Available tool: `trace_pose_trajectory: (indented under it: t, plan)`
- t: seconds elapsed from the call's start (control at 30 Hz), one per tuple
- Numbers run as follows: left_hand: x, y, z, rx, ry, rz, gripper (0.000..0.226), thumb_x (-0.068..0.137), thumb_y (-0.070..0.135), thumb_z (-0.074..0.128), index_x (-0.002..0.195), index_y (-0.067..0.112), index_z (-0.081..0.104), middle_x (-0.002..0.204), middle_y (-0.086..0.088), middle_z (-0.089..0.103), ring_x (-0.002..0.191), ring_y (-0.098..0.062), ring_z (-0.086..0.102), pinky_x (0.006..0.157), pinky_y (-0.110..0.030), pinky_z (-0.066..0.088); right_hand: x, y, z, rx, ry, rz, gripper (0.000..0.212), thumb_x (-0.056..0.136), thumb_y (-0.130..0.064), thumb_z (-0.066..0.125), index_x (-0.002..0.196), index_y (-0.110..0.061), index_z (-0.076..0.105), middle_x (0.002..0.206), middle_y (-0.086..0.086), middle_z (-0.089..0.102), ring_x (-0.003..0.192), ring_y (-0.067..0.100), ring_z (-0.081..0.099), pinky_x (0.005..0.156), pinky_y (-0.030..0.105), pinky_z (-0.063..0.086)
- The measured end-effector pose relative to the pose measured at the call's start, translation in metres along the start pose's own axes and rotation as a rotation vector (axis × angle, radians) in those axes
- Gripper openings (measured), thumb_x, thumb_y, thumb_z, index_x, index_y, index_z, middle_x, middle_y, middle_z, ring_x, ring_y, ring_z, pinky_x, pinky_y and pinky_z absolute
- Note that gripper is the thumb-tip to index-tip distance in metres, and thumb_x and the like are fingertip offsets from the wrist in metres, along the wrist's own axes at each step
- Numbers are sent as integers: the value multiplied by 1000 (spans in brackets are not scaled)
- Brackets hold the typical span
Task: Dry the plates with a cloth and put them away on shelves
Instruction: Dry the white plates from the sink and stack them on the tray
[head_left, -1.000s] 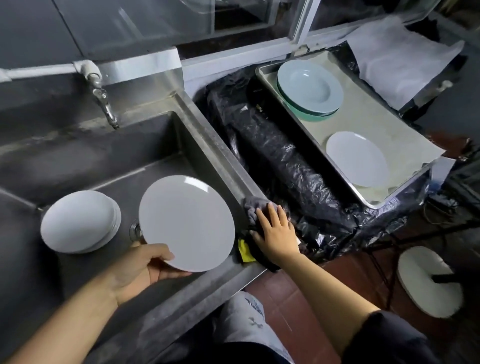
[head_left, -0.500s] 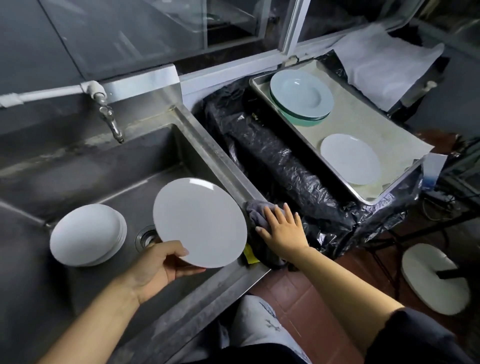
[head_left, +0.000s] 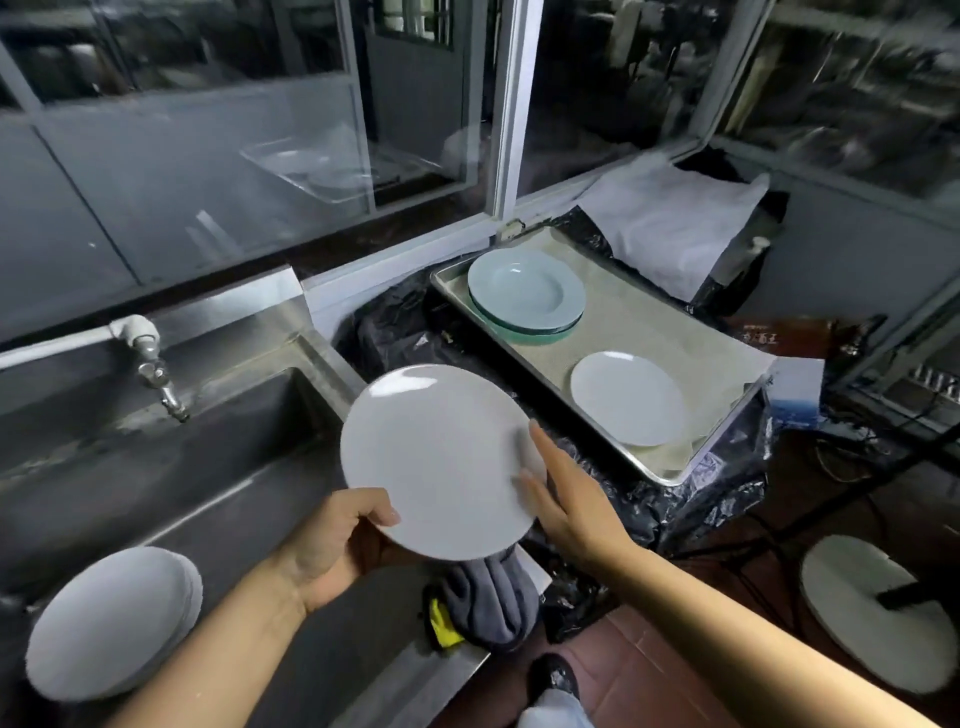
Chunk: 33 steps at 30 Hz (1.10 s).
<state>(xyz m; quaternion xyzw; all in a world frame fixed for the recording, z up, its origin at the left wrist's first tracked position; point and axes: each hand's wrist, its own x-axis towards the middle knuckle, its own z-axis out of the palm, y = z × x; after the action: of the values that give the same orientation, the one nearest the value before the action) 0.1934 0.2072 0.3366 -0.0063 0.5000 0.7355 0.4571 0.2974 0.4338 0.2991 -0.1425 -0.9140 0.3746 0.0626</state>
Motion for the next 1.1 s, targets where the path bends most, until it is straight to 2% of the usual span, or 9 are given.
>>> trace_pose_trajectory:
  t: [0.13, 0.3, 0.47, 0.53, 0.7, 0.8, 0.9, 1.03, 1.1]
  plan:
    - [41, 3, 52, 140, 107, 81, 52, 53, 3, 56, 104, 7, 66, 97, -13, 73, 87, -32, 67, 66, -39, 57, 7, 22, -47, 74, 114, 36, 63, 100, -34, 49, 155, -25, 19, 155, -6, 34, 138, 11, 38, 112, 29, 31]
    - [101, 0, 110, 418, 235, 249, 63, 54, 10, 61, 116, 19, 49, 109, 0, 62, 104, -14, 56, 80, -29, 47, 14, 68, -99, 190, 191, 185, 67, 100, -32, 51, 155, -31, 14, 149, -5, 43, 126, 11, 50, 95, 28, 42]
    - [156, -13, 149, 577, 163, 233, 48, 73, -4, 68, 110, 24, 57, 101, 4, 70, 98, -13, 65, 67, -26, 56, 33, 121, -138, 151, 205, 248, 71, 98, -31, 54, 156, -29, 13, 151, -6, 41, 130, 17, 49, 102, 35, 43]
    - [179, -14, 159, 608, 202, 174, 44, 80, -5, 68, 115, 20, 58, 106, -2, 69, 98, -21, 66, 65, -32, 58, 43, 140, -152, 121, 211, 291, 72, 97, -27, 55, 156, -27, 14, 149, -1, 45, 129, 20, 51, 101, 37, 44]
    - [233, -14, 186, 663, 205, 119, 40, 80, -7, 67, 108, 21, 64, 105, -3, 70, 98, -23, 67, 64, -30, 58, 71, 181, -180, 102, 169, 389, 72, 96, -25, 56, 156, -22, 17, 150, 3, 44, 131, 26, 49, 104, 39, 41]
    - [265, -16, 195, 796, 233, 134, 48, 75, -5, 71, 111, 25, 58, 106, 2, 66, 102, -19, 62, 78, -39, 59, 92, 200, -193, 33, 121, 402, 63, 95, -25, 56, 152, -17, 30, 135, 7, 58, 120, 30, 55, 96, 40, 45]
    - [293, -18, 198, 939, 252, 102, 63, 69, 8, 77, 124, 27, 52, 111, 6, 61, 105, -19, 58, 85, -45, 57, 114, 217, -199, -8, 76, 416, 41, 92, -24, 57, 131, -17, 47, 114, 8, 66, 101, 30, 61, 86, 43, 49]
    - [325, -20, 199, 1166, 231, 43, 59, 68, 21, 76, 121, 28, 52, 111, 8, 62, 103, -17, 57, 85, -35, 54, 141, 242, -197, -59, 0, 444, 26, 91, -23, 57, 113, -15, 49, 103, 5, 65, 91, 26, 60, 75, 38, 47]
    - [341, -23, 197, 1282, 245, -18, 72, 59, 36, 75, 126, 24, 50, 113, 9, 62, 103, -16, 58, 84, -32, 54, 152, 253, -193, -68, -30, 465, 21, 90, -22, 58, 107, -14, 49, 98, 3, 63, 89, 26, 59, 75, 38, 47]
